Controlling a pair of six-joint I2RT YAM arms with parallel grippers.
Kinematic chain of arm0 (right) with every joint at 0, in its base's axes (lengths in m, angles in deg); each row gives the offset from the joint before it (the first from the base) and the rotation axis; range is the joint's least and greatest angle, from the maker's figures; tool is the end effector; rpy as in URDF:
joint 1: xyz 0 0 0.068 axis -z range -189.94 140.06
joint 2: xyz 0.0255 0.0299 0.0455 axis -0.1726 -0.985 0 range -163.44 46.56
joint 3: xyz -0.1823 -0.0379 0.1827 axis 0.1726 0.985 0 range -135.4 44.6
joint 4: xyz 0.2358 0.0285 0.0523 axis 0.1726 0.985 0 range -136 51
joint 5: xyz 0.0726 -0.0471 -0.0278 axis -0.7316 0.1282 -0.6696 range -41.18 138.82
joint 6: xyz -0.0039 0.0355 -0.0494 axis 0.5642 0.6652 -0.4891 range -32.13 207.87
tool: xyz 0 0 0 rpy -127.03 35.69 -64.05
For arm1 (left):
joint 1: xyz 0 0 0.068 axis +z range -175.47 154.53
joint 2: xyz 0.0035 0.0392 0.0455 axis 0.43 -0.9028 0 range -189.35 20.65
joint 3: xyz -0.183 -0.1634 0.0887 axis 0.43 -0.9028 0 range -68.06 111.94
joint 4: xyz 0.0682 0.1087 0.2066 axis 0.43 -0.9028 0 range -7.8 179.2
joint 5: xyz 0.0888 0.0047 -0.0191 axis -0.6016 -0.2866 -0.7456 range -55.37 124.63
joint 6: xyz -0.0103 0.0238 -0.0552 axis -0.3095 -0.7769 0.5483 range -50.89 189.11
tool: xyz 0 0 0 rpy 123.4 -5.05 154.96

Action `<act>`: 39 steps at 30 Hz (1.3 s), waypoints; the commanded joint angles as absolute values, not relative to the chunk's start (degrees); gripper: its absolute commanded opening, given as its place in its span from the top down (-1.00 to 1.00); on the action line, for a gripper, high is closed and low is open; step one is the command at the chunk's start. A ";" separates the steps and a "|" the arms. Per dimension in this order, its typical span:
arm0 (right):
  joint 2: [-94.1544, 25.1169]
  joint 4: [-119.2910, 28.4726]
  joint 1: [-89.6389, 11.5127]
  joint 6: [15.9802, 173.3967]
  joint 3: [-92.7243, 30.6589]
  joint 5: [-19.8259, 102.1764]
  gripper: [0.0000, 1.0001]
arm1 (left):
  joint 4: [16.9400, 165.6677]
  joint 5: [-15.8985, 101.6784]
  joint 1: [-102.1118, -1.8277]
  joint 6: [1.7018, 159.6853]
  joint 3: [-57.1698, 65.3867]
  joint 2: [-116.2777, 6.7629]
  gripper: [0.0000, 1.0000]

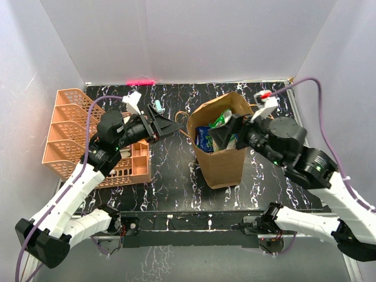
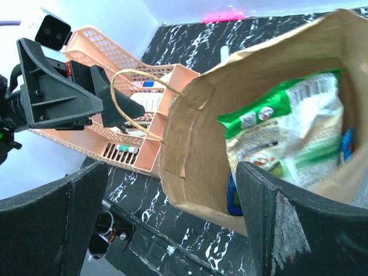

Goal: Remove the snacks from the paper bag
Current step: Adjust the paper bag at the center of the board.

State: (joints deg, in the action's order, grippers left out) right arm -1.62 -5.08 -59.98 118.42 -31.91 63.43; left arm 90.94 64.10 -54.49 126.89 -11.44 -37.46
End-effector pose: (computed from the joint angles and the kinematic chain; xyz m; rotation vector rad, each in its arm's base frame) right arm 0.0971 0.0979 0.4352 -0.1255 1.8475 0.7744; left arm 0.1881 -0.1301 0.3818 0.0132 1.8066 -1.5393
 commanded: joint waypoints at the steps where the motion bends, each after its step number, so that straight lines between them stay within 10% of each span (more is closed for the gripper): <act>1: 2.32 0.57 -60.08 126.56 -32.39 71.21 -0.96 | 98.25 69.21 -54.83 126.01 -8.54 -40.48 -0.77; 23: 11.23 7.42 -60.12 127.75 -29.87 79.28 -0.96 | 100.06 65.32 -58.64 128.09 -3.98 -48.63 0.99; 39: 7.20 7.38 -60.12 128.14 -29.10 75.32 -0.96 | 83.96 69.52 -44.84 121.58 19.43 -62.99 1.00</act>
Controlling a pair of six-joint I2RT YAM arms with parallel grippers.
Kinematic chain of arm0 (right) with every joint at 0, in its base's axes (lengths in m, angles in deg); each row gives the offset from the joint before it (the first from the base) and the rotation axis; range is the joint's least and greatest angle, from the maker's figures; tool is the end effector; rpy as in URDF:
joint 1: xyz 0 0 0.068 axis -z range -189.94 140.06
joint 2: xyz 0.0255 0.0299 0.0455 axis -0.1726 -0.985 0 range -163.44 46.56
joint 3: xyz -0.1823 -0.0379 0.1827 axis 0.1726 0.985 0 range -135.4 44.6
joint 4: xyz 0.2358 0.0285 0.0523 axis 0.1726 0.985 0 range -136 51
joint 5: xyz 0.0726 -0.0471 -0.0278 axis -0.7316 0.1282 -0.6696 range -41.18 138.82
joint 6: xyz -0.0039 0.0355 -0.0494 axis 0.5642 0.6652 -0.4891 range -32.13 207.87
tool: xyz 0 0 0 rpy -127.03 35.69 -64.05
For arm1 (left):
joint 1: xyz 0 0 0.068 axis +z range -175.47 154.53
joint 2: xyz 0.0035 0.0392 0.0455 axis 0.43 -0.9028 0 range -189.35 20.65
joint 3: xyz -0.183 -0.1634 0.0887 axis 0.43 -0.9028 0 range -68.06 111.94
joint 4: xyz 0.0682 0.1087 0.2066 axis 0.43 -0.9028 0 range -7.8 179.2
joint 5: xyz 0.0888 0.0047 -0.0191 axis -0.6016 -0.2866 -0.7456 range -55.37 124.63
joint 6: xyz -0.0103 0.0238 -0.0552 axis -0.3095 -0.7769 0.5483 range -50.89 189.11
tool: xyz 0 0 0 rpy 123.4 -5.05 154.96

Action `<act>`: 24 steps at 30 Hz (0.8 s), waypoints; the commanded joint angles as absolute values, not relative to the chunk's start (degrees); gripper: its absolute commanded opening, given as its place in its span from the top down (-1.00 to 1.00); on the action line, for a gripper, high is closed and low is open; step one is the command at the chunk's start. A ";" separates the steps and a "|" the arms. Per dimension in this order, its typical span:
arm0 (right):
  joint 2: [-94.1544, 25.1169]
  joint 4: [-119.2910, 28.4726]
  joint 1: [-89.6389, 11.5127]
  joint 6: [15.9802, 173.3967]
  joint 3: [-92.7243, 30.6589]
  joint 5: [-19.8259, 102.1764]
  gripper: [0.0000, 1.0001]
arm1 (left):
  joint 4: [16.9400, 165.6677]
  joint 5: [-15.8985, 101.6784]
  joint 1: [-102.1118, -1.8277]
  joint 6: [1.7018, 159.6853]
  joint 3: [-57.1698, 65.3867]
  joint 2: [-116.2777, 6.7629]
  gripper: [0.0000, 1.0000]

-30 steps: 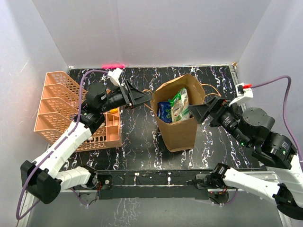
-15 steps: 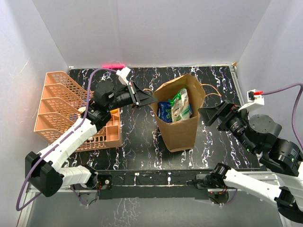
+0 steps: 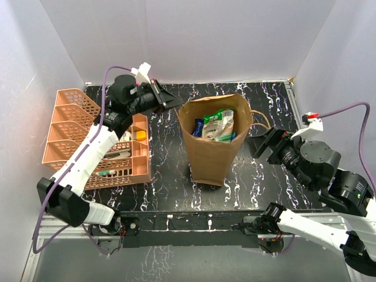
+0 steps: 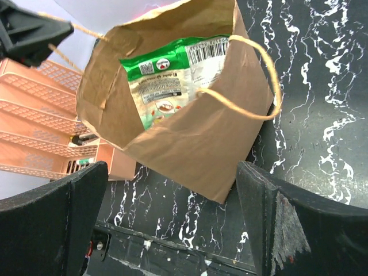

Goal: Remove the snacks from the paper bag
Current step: Adjust the paper bag at the center of the board.

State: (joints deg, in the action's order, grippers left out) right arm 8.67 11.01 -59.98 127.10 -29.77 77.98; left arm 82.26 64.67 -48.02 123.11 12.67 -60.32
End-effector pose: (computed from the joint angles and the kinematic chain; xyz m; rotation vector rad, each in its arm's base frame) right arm 0.0642 0.0420 0.4105 0.1613 1.9161 0.5714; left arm 0.2856 -0.1434 0.4070 -0.0798 1.8980 -1.3994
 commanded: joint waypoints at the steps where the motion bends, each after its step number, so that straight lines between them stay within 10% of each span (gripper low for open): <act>1: 6.92 6.68 -60.12 128.14 -28.55 73.82 -0.96 | 83.38 70.32 -44.15 119.93 21.65 -64.60 1.00; 15: 5.87 3.87 -60.11 132.21 -23.36 64.82 -0.96 | 75.63 73.86 -40.29 93.54 56.86 -83.91 1.00; 24: 7.90 4.42 -60.12 133.52 -21.17 62.57 -0.96 | 92.60 91.56 -39.62 99.99 51.32 -85.66 1.00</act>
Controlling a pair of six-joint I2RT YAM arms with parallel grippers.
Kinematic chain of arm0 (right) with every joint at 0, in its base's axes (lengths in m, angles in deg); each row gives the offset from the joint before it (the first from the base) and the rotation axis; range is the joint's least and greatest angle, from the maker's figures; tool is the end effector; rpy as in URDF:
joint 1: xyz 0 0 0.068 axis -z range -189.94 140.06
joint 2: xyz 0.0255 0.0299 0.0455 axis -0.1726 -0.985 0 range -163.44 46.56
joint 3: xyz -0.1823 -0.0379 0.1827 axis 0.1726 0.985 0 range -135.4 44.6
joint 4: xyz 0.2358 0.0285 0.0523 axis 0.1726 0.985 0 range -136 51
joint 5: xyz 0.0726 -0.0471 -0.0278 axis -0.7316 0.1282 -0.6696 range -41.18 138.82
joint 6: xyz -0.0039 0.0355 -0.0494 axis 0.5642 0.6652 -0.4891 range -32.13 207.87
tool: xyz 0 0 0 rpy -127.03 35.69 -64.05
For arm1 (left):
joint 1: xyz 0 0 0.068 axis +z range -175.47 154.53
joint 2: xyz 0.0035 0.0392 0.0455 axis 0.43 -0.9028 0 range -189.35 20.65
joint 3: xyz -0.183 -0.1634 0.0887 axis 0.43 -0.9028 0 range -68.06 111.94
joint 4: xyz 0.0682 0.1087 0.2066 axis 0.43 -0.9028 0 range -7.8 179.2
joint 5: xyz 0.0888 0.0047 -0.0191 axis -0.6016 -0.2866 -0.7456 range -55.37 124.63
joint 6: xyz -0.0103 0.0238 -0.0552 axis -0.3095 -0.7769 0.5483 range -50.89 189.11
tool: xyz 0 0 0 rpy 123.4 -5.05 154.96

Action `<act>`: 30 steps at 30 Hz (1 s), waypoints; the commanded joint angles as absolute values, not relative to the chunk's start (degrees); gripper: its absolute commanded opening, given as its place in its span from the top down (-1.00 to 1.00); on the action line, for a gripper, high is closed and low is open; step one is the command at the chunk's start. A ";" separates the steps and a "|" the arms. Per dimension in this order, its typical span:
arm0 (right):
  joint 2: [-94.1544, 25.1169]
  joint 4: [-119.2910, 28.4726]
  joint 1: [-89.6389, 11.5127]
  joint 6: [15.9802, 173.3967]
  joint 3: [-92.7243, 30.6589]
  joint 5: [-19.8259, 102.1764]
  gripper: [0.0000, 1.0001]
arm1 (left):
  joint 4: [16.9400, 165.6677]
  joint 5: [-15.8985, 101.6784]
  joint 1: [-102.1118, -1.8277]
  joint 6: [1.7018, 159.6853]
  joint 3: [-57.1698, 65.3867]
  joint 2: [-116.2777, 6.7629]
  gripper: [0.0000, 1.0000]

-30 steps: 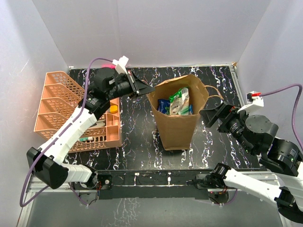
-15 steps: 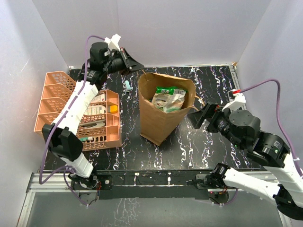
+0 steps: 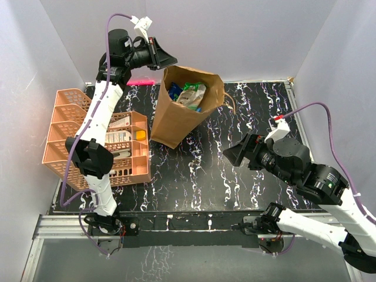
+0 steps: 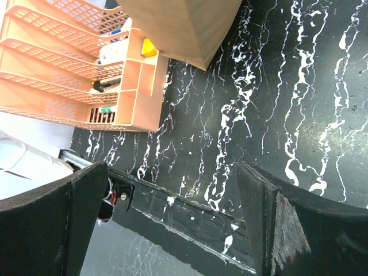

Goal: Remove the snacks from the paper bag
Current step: Adjust the paper bag at the center of the board.

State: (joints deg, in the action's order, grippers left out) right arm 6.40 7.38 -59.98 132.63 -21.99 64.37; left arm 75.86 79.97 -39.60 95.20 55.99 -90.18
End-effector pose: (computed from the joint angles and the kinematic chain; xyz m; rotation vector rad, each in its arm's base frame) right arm 0.0787 0.0748 0.3765 0.0789 2.1078 0.7547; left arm 0.4005 -0.1343 0.4585 0.4865 1.6266 -1.1524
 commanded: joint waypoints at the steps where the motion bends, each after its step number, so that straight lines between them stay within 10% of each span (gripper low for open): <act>1: 8.11 4.01 -60.11 133.18 -20.74 62.19 -0.96 | 97.40 94.07 -39.61 103.00 47.61 -83.91 1.00; 9: 8.04 3.44 -60.06 133.18 -18.69 64.22 -0.96 | 122.28 98.15 -40.26 121.60 24.03 -74.19 1.00; 19: 5.69 1.59 -60.11 132.60 -20.69 80.28 -0.96 | 119.85 97.09 -42.79 123.87 23.52 -72.06 1.00; 30: -9.43 -10.26 -60.08 94.88 -28.59 87.32 -0.98 | 119.35 97.15 -43.76 125.89 21.05 -69.44 1.00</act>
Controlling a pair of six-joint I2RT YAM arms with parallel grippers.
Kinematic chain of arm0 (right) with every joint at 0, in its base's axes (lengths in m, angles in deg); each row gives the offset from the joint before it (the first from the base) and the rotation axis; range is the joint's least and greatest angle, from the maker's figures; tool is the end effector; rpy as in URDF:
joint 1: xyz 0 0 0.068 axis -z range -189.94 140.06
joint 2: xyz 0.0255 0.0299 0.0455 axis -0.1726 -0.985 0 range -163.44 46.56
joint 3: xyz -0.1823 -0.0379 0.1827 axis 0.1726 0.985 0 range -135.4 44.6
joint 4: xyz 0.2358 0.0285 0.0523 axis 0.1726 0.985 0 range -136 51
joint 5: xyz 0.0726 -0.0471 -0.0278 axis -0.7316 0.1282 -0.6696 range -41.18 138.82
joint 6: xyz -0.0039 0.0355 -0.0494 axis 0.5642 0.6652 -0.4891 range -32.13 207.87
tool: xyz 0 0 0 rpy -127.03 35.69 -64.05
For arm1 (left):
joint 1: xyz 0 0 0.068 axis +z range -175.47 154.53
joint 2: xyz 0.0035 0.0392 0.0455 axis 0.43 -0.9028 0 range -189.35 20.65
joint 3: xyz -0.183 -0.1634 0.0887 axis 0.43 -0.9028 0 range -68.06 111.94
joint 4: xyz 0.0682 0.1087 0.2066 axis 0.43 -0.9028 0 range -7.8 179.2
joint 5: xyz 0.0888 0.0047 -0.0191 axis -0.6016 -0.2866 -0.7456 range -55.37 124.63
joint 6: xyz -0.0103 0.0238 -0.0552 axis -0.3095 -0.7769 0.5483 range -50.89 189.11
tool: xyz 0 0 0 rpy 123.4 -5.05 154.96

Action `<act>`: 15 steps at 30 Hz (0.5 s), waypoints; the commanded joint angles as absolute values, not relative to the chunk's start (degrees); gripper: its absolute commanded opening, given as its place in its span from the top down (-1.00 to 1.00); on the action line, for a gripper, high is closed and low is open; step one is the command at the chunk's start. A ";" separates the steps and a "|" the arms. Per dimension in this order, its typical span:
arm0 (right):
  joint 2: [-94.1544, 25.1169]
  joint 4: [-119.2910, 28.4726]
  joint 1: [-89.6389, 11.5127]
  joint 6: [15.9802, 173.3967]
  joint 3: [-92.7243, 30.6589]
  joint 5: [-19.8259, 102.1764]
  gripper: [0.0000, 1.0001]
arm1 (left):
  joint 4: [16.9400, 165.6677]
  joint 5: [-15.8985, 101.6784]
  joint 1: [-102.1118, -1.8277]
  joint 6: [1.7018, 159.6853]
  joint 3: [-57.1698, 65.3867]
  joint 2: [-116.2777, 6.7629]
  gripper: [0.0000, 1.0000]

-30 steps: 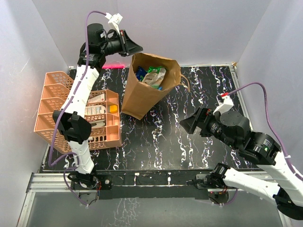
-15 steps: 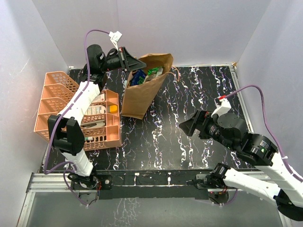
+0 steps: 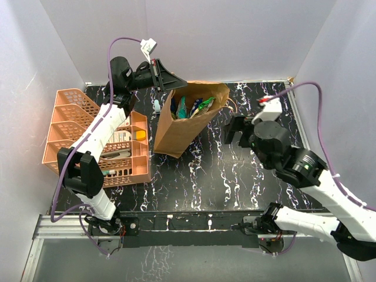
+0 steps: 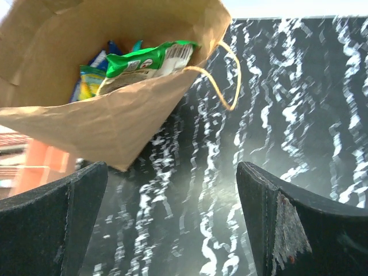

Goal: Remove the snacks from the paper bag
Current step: Adjust the paper bag at the center of the board.

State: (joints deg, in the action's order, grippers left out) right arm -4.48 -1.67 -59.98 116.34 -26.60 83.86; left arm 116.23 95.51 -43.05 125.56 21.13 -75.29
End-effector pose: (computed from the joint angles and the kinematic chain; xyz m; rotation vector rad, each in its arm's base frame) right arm 0.1191 0.1014 0.3977 0.0255 1.9248 0.3113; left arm 0.3380 -0.1489 0.4303 0.5796 1.5321 -1.6698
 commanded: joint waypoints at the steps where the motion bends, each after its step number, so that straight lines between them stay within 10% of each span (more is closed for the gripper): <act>1: -11.14 -10.75 -60.02 90.38 -28.52 88.73 -0.98 | 118.46 97.17 -43.75 125.24 20.94 -69.12 1.00; 9: -21.41 -19.54 -49.15 67.29 -27.21 84.71 -0.97 | 114.67 97.01 -43.78 122.38 20.33 -68.17 1.00; 15: -24.16 -27.16 -41.99 62.11 -26.26 70.48 -0.45 | 109.82 96.76 -43.70 120.05 22.12 -68.64 1.00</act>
